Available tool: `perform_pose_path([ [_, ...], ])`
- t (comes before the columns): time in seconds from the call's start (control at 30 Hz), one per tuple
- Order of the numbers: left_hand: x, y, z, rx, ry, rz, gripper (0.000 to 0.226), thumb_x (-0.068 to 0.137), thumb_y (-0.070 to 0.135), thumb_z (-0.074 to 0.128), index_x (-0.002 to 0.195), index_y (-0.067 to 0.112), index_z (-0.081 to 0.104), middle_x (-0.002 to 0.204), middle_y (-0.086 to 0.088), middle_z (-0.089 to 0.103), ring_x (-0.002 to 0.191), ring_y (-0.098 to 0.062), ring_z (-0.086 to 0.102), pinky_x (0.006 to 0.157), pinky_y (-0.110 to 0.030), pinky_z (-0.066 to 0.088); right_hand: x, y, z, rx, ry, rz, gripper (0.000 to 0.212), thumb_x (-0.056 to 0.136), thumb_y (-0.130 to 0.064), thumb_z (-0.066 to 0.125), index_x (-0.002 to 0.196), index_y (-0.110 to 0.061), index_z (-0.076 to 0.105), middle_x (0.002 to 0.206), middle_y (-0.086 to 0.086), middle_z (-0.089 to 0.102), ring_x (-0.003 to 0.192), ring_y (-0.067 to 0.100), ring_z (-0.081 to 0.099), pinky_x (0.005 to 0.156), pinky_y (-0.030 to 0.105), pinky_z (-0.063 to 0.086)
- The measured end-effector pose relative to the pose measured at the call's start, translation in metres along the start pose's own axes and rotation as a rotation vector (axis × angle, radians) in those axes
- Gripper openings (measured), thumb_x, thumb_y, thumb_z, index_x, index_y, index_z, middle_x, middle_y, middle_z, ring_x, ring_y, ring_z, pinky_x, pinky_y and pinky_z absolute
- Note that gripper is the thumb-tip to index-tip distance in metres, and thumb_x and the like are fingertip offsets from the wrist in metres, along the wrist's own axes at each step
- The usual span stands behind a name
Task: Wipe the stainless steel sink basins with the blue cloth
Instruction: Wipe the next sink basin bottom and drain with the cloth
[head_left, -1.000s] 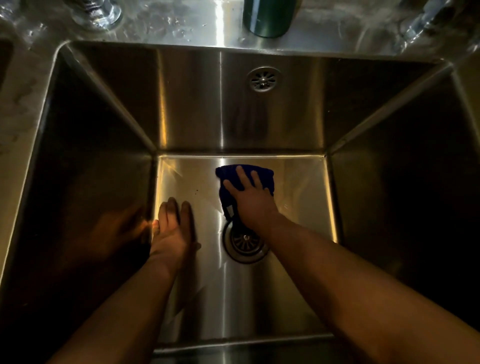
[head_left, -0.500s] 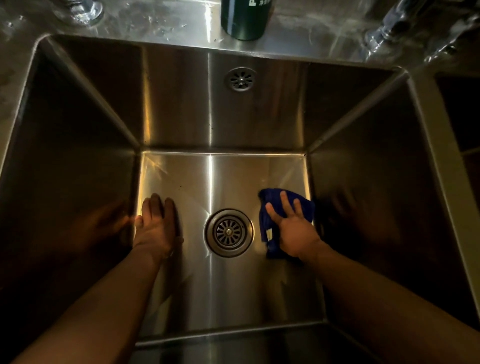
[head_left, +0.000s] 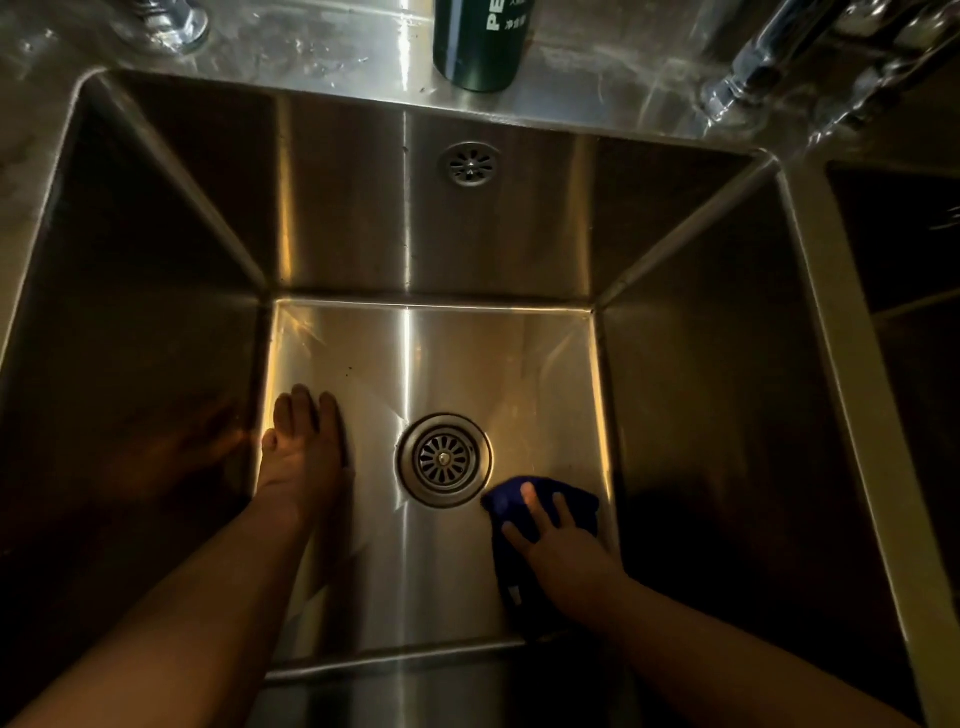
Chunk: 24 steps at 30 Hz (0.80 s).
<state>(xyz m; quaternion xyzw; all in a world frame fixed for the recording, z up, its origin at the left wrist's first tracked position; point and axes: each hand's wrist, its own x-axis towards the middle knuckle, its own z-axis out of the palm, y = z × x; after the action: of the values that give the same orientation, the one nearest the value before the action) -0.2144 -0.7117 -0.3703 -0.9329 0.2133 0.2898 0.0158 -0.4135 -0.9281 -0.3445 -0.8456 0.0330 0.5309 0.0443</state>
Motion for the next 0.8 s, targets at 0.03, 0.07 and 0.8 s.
perform_pose_path([
  [0.03,0.0,0.0,0.001,0.001,0.002,0.002,0.094,0.085,0.039,0.062,0.151,0.005,0.003,0.154,-0.025,-0.002,0.142,-0.043,0.001,0.114,-0.048,0.025,0.0,-0.001,0.001,-0.025,-0.027,-0.01,0.066,0.101,-0.015,0.039,0.155,-0.026,0.004,0.157,0.015,-0.027,0.143,0.05,-0.011,0.108,0.058,0.031],
  [0.07,0.0,0.0,0.001,0.0,0.004,0.002,0.094,0.086,0.039,0.062,0.151,0.005,0.003,0.154,-0.025,-0.002,0.142,-0.043,0.0,0.114,-0.048,0.024,-0.001,-0.003,0.002,-0.055,-0.05,-0.019,0.063,0.101,-0.017,0.038,0.155,-0.024,0.006,0.157,0.017,-0.025,0.142,0.051,-0.009,0.109,0.059,0.03],
  [0.8,0.007,-0.006,0.01,0.015,0.002,0.009,0.101,0.082,0.043,0.067,0.15,0.006,0.002,0.154,-0.026,-0.002,0.142,-0.043,0.001,0.116,-0.048,0.02,0.017,-0.026,-0.002,0.038,0.264,0.008,0.08,0.095,-0.029,0.053,0.154,-0.031,-0.002,0.16,0.015,-0.018,0.146,0.045,-0.001,0.1,0.053,0.041],
])
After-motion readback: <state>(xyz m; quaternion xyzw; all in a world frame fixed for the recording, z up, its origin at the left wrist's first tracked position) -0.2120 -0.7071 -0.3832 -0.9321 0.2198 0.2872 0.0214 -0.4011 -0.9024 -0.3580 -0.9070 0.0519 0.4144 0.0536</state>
